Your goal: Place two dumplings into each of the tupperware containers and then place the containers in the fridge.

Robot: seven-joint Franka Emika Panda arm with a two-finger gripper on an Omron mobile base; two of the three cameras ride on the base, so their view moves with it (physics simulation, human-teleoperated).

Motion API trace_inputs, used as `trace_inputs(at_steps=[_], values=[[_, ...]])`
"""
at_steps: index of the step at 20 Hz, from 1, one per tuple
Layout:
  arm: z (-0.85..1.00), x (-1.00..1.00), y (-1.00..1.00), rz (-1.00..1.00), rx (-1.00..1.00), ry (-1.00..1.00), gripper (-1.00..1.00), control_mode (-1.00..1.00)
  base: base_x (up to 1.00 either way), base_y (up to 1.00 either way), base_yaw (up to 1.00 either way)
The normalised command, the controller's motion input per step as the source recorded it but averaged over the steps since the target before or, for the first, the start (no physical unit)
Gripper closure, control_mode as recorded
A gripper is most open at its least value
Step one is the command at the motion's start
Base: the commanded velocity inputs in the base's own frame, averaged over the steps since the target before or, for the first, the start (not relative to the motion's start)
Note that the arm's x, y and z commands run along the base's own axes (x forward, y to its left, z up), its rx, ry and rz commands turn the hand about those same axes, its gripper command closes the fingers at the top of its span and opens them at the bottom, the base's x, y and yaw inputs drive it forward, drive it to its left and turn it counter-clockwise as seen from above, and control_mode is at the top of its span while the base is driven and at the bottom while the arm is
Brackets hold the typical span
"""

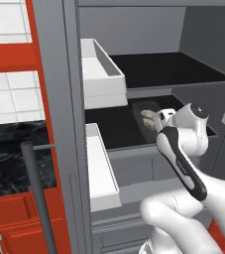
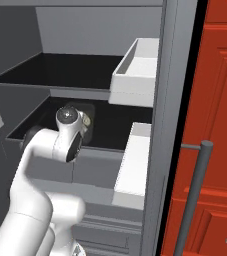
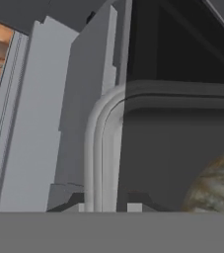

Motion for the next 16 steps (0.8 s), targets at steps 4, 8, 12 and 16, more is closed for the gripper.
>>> trace_inputs(at_steps=[4, 8, 12, 16], values=[[-0.03, 0.49, 0.0, 0.0, 0.0, 0.0, 1.0, -1.0, 0.0, 0.0, 0.0], [-0.26, 0.25, 0.0, 0.0, 0.0, 0.0, 1.0, -1.0, 0.0, 0.0, 0.0], [-0.38, 0.11, 0.0, 0.0, 0.0, 0.0, 1.0, -1.0, 0.0, 0.0, 0.0], [-0.16, 0.14, 0.01, 0.0, 0.0, -0.04, 1.0, -1.0, 0.0, 0.0, 0.0]])
